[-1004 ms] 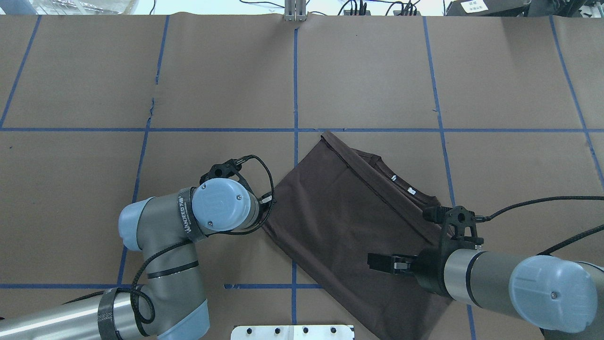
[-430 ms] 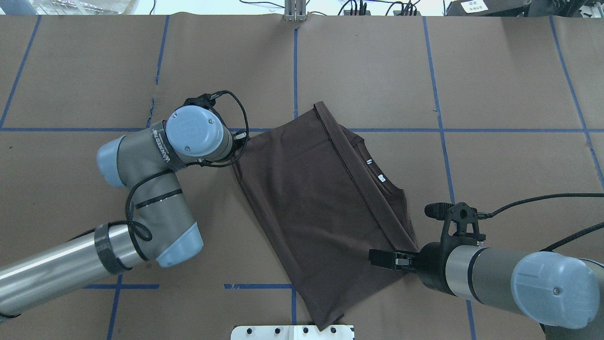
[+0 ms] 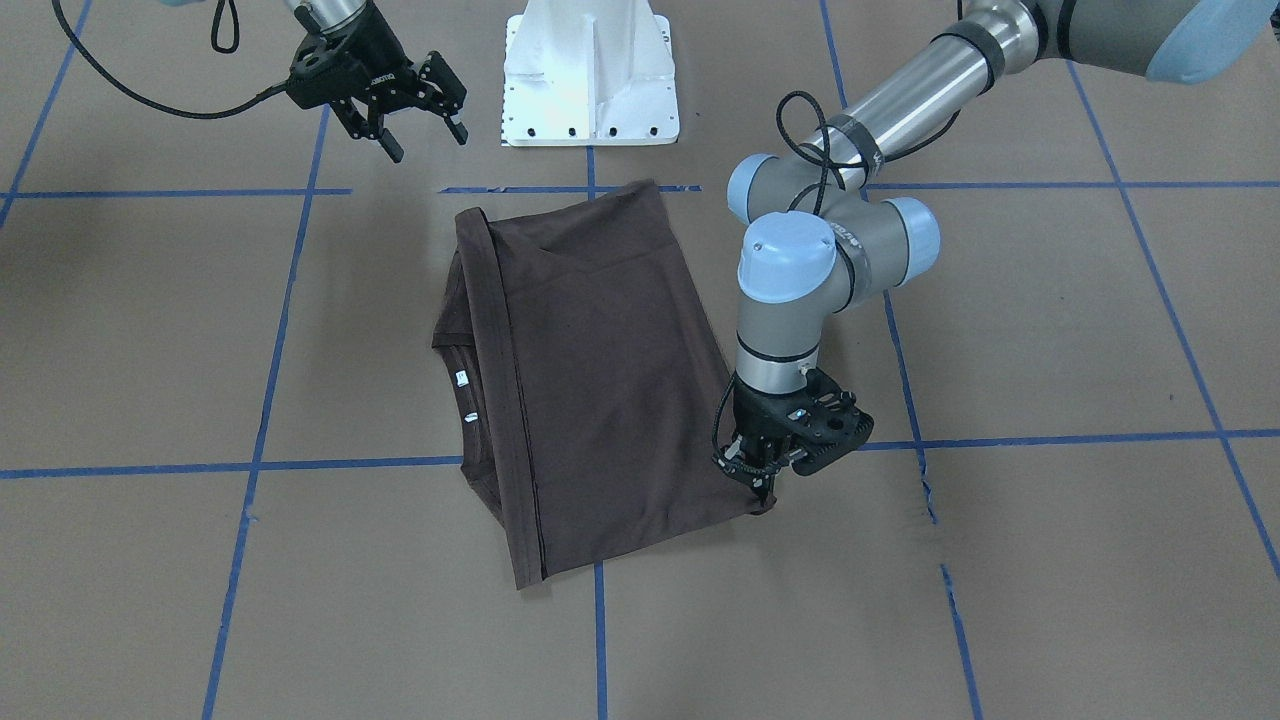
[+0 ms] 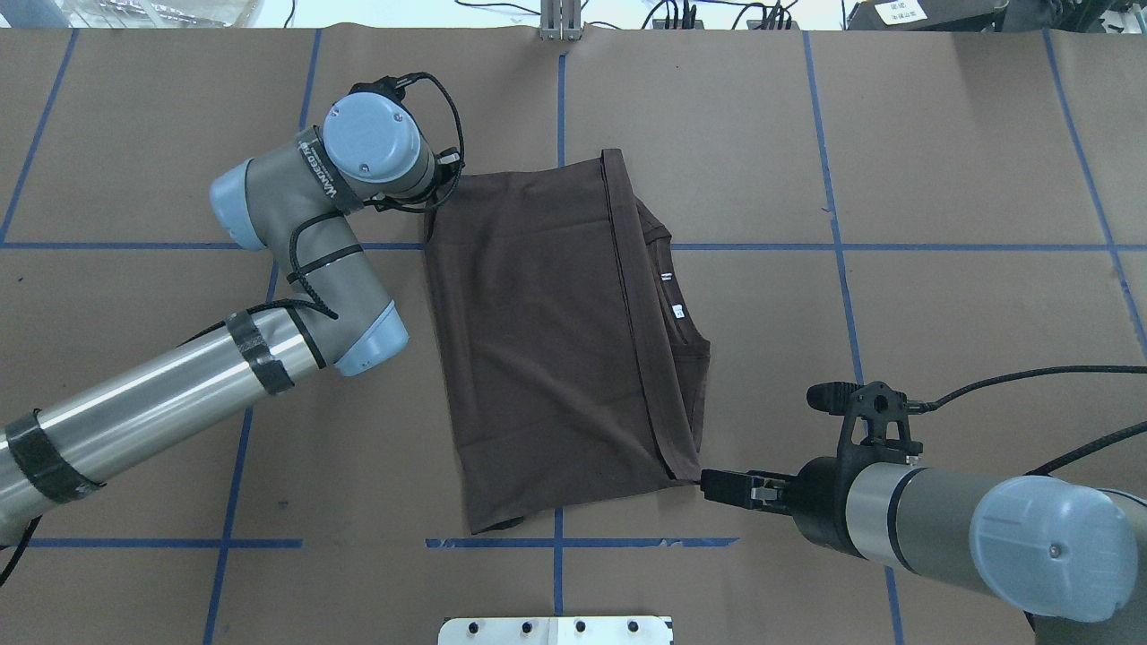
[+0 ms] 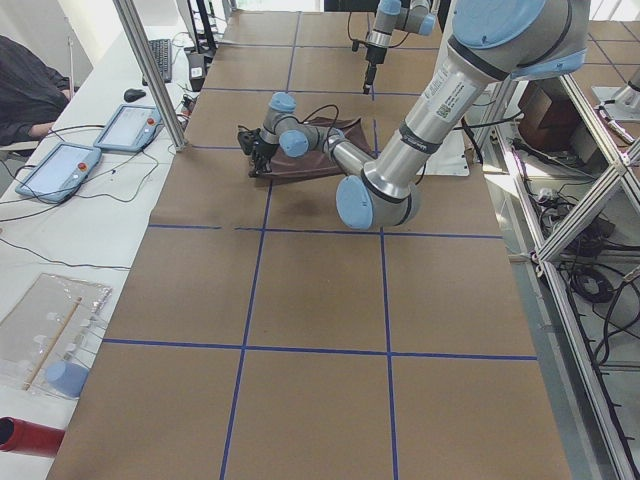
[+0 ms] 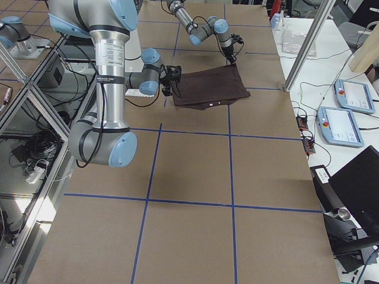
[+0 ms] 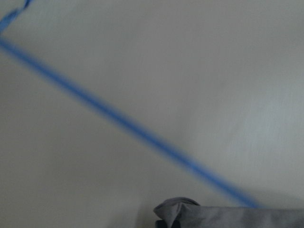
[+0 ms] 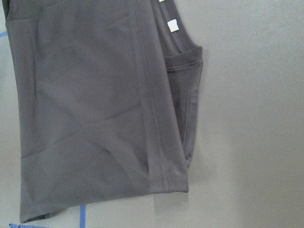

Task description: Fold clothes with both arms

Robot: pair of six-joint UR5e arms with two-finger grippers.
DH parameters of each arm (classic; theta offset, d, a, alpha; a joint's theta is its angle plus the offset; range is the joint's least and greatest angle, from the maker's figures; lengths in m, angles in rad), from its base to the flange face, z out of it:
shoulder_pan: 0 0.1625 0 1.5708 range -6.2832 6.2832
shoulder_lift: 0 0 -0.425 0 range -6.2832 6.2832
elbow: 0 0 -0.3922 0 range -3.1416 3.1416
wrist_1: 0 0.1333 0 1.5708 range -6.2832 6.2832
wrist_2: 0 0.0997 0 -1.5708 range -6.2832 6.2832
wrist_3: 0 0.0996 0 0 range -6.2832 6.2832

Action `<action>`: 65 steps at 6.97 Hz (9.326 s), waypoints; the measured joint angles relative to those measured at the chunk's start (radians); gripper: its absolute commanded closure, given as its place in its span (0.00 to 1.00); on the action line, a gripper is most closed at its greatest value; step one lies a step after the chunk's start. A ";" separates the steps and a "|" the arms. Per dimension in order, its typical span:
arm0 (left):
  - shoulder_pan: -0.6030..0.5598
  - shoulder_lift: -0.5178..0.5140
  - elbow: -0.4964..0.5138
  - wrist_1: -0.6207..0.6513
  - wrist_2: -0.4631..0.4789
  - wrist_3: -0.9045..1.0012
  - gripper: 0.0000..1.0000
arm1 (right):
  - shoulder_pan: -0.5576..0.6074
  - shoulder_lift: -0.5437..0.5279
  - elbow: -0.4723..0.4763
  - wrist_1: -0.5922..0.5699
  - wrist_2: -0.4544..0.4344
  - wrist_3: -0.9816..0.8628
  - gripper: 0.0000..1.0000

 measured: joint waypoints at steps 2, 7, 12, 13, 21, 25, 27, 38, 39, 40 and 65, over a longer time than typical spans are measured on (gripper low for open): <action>-0.016 -0.081 0.157 -0.149 0.044 0.038 0.01 | 0.005 0.000 0.000 0.000 -0.001 0.000 0.00; -0.058 -0.110 0.215 -0.227 0.028 0.182 0.00 | 0.060 0.083 -0.059 -0.064 0.037 -0.006 0.00; -0.071 0.067 -0.269 0.104 -0.073 0.255 0.00 | 0.169 0.519 -0.379 -0.493 0.130 -0.235 0.00; -0.068 0.089 -0.318 0.127 -0.084 0.256 0.00 | 0.172 0.562 -0.440 -0.510 0.153 -0.263 0.00; -0.066 0.104 -0.345 0.131 -0.123 0.255 0.00 | 0.149 0.609 -0.506 -0.679 0.265 -0.297 0.00; -0.056 0.104 -0.342 0.124 -0.121 0.250 0.00 | 0.173 0.583 -0.476 -0.768 0.264 -0.355 0.00; -0.045 0.104 -0.341 0.122 -0.120 0.244 0.00 | 0.188 0.504 -0.418 -0.781 0.261 -0.370 0.00; -0.034 0.139 -0.341 0.072 -0.118 0.247 0.00 | 0.191 0.603 -0.496 -0.613 0.254 -0.483 0.46; -0.034 0.141 -0.341 0.071 -0.118 0.247 0.00 | 0.184 0.602 -0.502 -0.587 0.253 -0.486 0.46; -0.034 0.142 -0.341 0.070 -0.118 0.248 0.00 | 0.180 0.602 -0.514 -0.551 0.252 -0.486 0.45; 0.041 0.293 -0.499 0.055 -0.204 0.065 0.01 | 0.378 0.501 -0.336 -0.507 0.369 -0.469 0.00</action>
